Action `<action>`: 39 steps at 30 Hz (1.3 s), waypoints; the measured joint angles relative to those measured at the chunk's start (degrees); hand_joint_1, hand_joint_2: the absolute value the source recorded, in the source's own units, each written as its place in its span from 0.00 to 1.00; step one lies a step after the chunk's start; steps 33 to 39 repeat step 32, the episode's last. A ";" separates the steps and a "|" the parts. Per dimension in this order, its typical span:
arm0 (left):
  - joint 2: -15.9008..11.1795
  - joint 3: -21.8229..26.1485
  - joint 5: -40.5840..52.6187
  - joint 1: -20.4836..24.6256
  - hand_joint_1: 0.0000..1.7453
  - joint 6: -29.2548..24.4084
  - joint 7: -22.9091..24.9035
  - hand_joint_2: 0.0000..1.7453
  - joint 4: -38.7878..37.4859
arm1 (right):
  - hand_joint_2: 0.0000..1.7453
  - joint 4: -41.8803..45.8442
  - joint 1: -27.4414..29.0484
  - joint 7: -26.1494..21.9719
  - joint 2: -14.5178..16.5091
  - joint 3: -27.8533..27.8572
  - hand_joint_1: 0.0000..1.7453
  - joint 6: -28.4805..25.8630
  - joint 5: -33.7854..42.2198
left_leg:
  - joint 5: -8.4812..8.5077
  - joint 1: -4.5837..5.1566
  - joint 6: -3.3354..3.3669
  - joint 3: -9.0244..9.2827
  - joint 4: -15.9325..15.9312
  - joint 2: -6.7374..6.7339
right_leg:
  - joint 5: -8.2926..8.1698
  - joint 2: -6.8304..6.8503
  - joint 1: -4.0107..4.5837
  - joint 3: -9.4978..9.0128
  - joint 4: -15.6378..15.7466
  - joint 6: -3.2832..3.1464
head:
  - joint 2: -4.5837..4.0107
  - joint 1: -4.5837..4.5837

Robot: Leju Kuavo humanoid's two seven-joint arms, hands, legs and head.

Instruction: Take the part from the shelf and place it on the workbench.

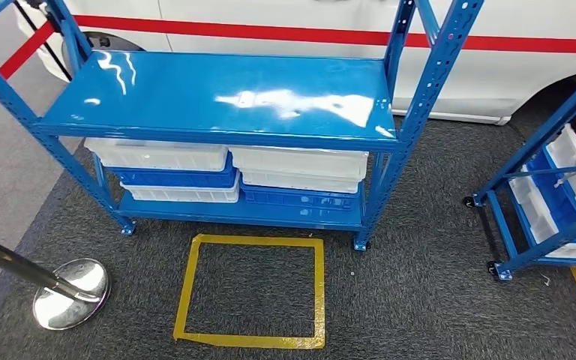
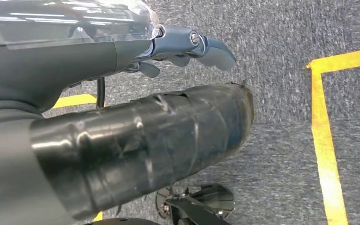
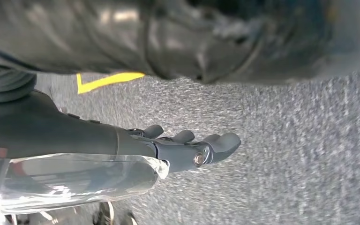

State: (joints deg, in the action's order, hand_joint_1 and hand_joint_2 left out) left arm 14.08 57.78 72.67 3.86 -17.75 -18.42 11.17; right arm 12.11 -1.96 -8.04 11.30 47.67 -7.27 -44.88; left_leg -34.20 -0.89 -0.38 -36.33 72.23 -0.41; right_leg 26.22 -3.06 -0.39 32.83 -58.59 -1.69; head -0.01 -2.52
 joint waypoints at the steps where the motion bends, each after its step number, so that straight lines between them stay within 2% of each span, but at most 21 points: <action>1: -0.01 0.01 0.00 -0.01 0.00 0.00 0.03 0.00 0.00 | 0.00 0.00 0.00 0.01 0.01 0.00 0.00 -0.03 -0.02 | 2.39 0.00 0.25 1.18 -3.23 0.51 | 0.09 -0.84 0.03 -0.07 -0.15 0.05 | 0.00 -0.01; 3: -0.06 0.00 -0.01 0.00 0.00 0.00 0.07 0.00 0.00 | 0.00 0.00 -0.02 0.03 0.03 0.00 0.00 -0.10 -0.06 | 5.85 -0.06 0.80 3.79 -10.31 2.66 | 0.27 -2.15 0.10 0.04 -0.55 0.31 | -0.01 -0.01; 4: -0.09 -0.01 0.02 0.12 0.00 0.01 0.08 0.00 0.00 | 0.00 0.00 -0.01 0.07 0.05 0.00 0.00 -0.22 -0.11 | 6.46 -0.02 0.97 4.47 -12.37 3.60 | 0.32 -2.60 0.10 0.25 -0.72 0.56 | -0.01 -0.02; 5: -0.12 -0.02 0.03 0.25 0.00 0.02 0.08 0.00 0.00 | 0.00 0.00 0.05 0.13 0.06 0.00 0.00 -0.39 -0.19 | 6.40 0.05 1.12 4.69 -13.22 4.14 | 0.33 -2.96 0.08 0.46 -0.81 0.89 | -0.01 -0.02; 7: -0.08 -0.02 0.08 0.51 0.00 0.05 0.07 0.00 0.00 | 0.00 -0.01 0.25 0.45 0.07 0.00 0.00 -0.88 -0.40 | 6.51 0.09 1.53 4.86 -13.68 3.74 | 0.29 -3.45 -0.04 0.72 -0.78 1.67 | -0.01 -0.01; 9: -0.02 -0.01 0.09 0.47 0.00 0.06 0.05 0.00 0.00 | 0.00 -0.02 0.31 0.95 0.07 0.01 0.00 -1.29 -0.63 | 6.92 -0.13 2.24 5.19 -14.26 3.00 | 1.42 -1.48 -0.01 1.36 -2.28 2.31 | 0.00 -0.07; 11: 0.00 0.01 0.16 0.36 0.00 0.07 0.05 0.00 0.00 | 0.00 -0.02 0.11 1.59 0.07 0.01 0.00 -1.74 -0.86 | 7.11 -0.16 2.68 5.29 -14.55 2.10 | 4.73 1.50 -0.08 4.02 -7.98 2.90 | 0.01 -0.12; 13: 0.00 0.01 0.23 0.20 0.00 0.07 0.07 0.00 0.00 | 0.00 -0.02 -0.08 2.12 0.07 0.00 0.00 -2.10 -1.06 | 7.02 -0.07 2.78 5.27 -14.51 1.18 | 7.47 2.47 -0.33 7.40 -14.76 3.39 | 0.00 -0.12; 14: 0.00 0.01 0.24 0.15 0.00 0.07 0.07 0.00 0.00 | 0.00 -0.02 -0.10 2.12 0.07 0.00 0.00 -2.16 -1.17 | 6.95 -0.04 2.75 5.31 -14.49 0.84 | 7.38 2.59 -0.44 8.05 -16.00 3.52 | 0.01 -0.12; 15: 0.01 0.01 0.22 0.15 0.00 0.07 0.07 0.00 0.00 | 0.00 -0.02 -0.06 1.85 0.07 0.00 0.00 -2.15 -1.32 | 6.87 -0.04 2.69 5.40 -14.48 0.60 | 6.15 2.68 -0.52 7.53 -14.96 3.55 | 0.01 -0.12; 18: 0.03 0.01 0.07 0.23 0.00 0.07 -0.03 0.00 0.00 | 0.00 -0.02 0.08 0.36 0.06 0.00 0.00 -2.13 -1.81 | 6.52 0.06 2.21 5.82 -14.43 0.30 | 0.97 3.04 -0.33 1.90 -3.82 2.87 | -0.01 -0.12; 20: 0.04 0.01 -0.02 0.27 0.00 0.07 -0.08 0.00 0.00 | 0.00 -0.02 0.01 -0.20 0.06 -0.01 0.00 -2.13 -1.92 | 6.34 0.19 1.63 5.94 -14.46 0.16 | 0.30 3.11 0.08 0.25 -0.36 2.12 | 0.00 -0.12; 23: 0.06 0.01 -0.04 0.32 0.00 0.07 -0.10 0.00 0.00 | 0.00 -0.01 -0.03 -0.37 0.06 -0.01 0.00 -2.13 -1.92 | 5.96 0.20 0.67 6.09 -14.38 0.13 | 0.11 2.99 -0.03 0.02 0.16 1.09 | 0.00 -0.11; 24: 0.07 0.01 -0.04 0.34 0.00 0.06 -0.11 0.00 0.00 | 0.00 0.00 -0.02 -0.38 0.06 -0.01 0.00 -2.13 -1.92 | 5.12 0.20 0.44 5.71 -13.30 0.15 | -0.03 3.03 -0.19 -0.17 0.49 0.67 | 0.00 -0.10; 25: 0.07 0.01 -0.04 0.35 0.00 0.05 -0.13 0.00 0.00 | 0.00 0.00 -0.02 -0.38 0.07 0.00 0.00 -2.13 -1.92 | 3.67 0.20 0.26 4.78 -11.07 0.18 | -0.16 3.08 -0.36 -0.33 0.80 0.32 | 0.01 -0.09; 27: 0.06 0.01 -0.03 0.32 0.00 0.04 -0.14 0.00 0.00 | 0.00 0.00 0.00 -0.38 0.07 0.00 0.00 -2.13 -1.92 | -0.24 0.13 0.02 1.28 -3.50 0.20 | -0.12 3.12 -0.27 -0.38 0.89 -0.07 | 0.01 -0.07; 28: 0.05 0.01 -0.03 0.28 0.00 0.04 -0.14 0.00 0.00 | 0.00 0.00 0.01 -0.38 0.07 0.00 0.00 -2.13 -1.92 | -1.50 0.12 -0.10 -0.44 0.00 0.20 | -0.08 3.09 -0.22 -0.39 0.86 -0.13 | 0.00 -0.08; 29: 0.05 0.02 -0.03 0.23 0.00 0.04 -0.14 0.00 0.00 | 0.00 0.00 0.02 -0.38 0.07 0.00 0.00 -2.13 -1.92 | -1.70 0.11 -0.17 -1.48 1.92 0.20 | -0.03 3.03 -0.19 -0.43 0.81 -0.15 | -0.01 -0.08; 30: 0.05 0.02 -0.04 0.19 0.00 0.04 -0.14 0.00 0.00 | 0.00 0.00 0.03 -0.38 0.07 0.00 0.00 -2.13 -1.92 | -0.62 0.11 -0.18 -1.39 1.45 0.20 | 0.04 2.94 -0.18 -0.49 0.72 -0.11 | -0.01 -0.08; 32: 0.04 0.03 -0.04 0.18 0.00 0.04 -0.14 0.00 0.00 | 0.00 0.00 0.03 -0.38 0.07 0.00 0.00 -2.12 -1.92 | 2.63 0.10 -0.09 0.58 -3.07 0.20 | 0.22 2.78 -0.22 -0.63 0.51 0.03 | 0.00 -0.08; 39: 0.04 0.03 -0.04 0.18 0.00 0.04 -0.14 0.00 0.00 | 0.00 0.00 0.03 -0.38 0.07 0.00 0.00 -2.12 -1.92 | 2.63 0.10 -0.09 0.58 -3.07 0.20 | 0.22 2.78 -0.22 -0.63 0.51 0.03 | 0.00 -0.08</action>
